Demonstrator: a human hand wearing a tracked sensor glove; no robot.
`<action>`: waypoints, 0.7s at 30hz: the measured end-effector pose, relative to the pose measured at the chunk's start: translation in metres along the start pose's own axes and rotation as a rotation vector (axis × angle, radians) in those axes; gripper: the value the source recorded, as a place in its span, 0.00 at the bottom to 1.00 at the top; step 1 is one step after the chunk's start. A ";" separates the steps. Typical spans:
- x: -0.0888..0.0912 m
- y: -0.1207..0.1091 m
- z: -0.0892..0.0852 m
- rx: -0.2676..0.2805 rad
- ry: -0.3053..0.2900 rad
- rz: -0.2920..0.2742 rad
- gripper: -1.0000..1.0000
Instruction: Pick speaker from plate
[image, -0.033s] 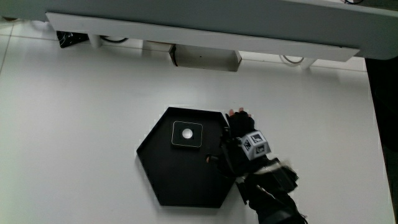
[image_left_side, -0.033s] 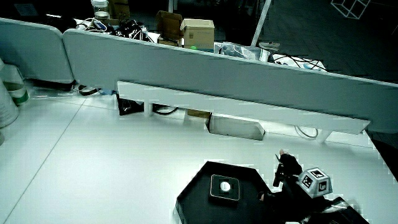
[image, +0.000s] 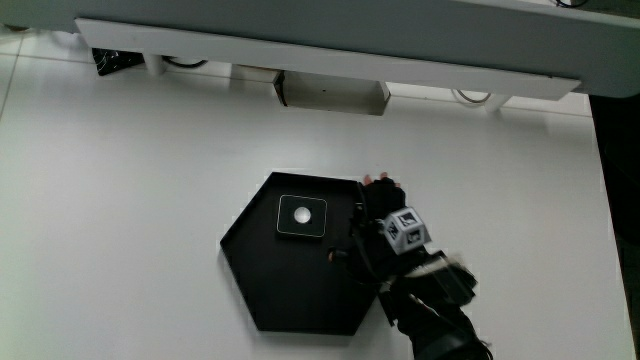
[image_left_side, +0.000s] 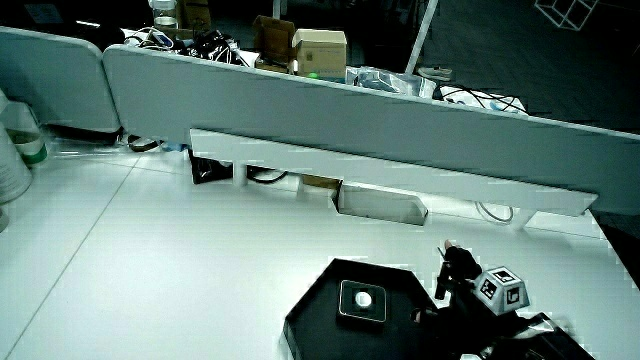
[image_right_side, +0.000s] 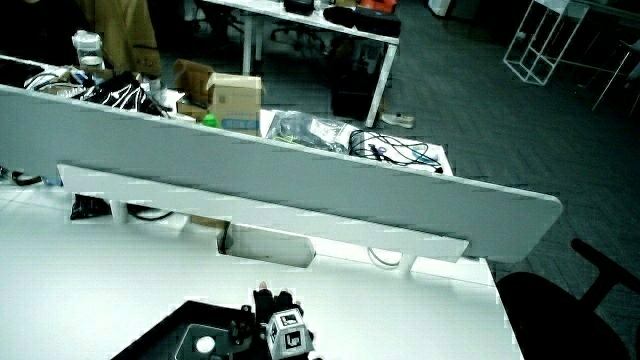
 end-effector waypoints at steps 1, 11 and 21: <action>-0.005 0.007 -0.001 -0.058 -0.014 0.032 0.50; -0.027 0.021 0.013 -0.230 -0.156 0.101 0.51; -0.038 0.017 0.030 -0.189 -0.225 0.094 0.61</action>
